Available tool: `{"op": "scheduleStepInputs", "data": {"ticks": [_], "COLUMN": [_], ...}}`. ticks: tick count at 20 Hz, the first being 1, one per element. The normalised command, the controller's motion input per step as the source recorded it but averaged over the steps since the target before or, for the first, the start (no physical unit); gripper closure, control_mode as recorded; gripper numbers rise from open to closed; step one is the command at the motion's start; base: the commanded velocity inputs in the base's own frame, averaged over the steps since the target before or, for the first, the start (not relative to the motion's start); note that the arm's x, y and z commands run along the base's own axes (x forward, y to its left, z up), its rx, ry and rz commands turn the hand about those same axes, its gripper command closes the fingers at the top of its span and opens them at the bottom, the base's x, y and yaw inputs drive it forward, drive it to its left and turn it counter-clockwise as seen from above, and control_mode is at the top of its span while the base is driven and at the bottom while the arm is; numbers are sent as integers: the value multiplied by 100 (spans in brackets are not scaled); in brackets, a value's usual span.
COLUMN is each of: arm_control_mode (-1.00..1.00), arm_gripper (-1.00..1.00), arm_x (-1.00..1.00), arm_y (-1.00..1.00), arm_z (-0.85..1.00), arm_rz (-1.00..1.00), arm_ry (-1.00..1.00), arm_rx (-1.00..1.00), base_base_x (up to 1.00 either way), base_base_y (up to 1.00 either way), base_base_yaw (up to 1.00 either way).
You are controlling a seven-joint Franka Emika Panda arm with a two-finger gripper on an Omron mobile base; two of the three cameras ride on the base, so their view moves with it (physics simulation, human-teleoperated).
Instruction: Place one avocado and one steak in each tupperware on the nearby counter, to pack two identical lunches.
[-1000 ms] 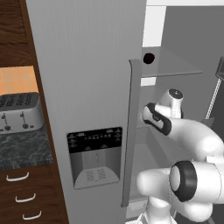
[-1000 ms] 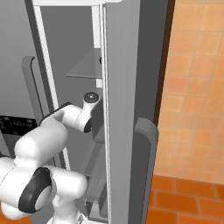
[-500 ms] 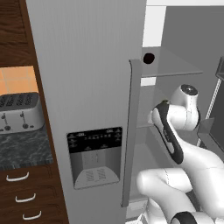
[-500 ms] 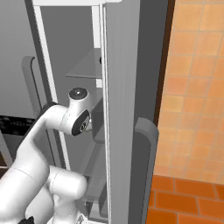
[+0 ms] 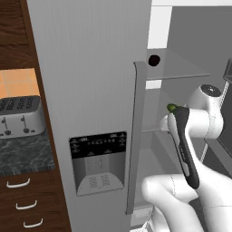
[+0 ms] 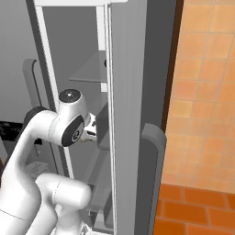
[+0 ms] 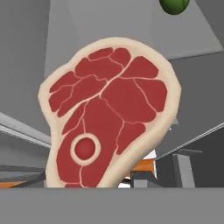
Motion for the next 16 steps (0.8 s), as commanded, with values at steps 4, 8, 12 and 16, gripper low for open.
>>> {"op": "scheduleStepInputs", "data": {"ticks": [4, 8, 12, 16], "arm_control_mode": [100, 100, 100, 100], "arm_gripper": [100, 100, 100, 100], "arm_x": [-19, 0, 0, 0], "arm_y": [1, 0, 0, 0], "arm_z": [-4, 0, 0, 0], "arm_rz": [0, 0, 0, 0], "arm_ry": [0, 0, 0, 0], "arm_rx": [0, 0, 0, 0], "base_base_x": [-75, -97, -61, -28], "base_base_y": [19, 77, 100, 100], "base_base_yaw": [3, 17, 19, 28]}}
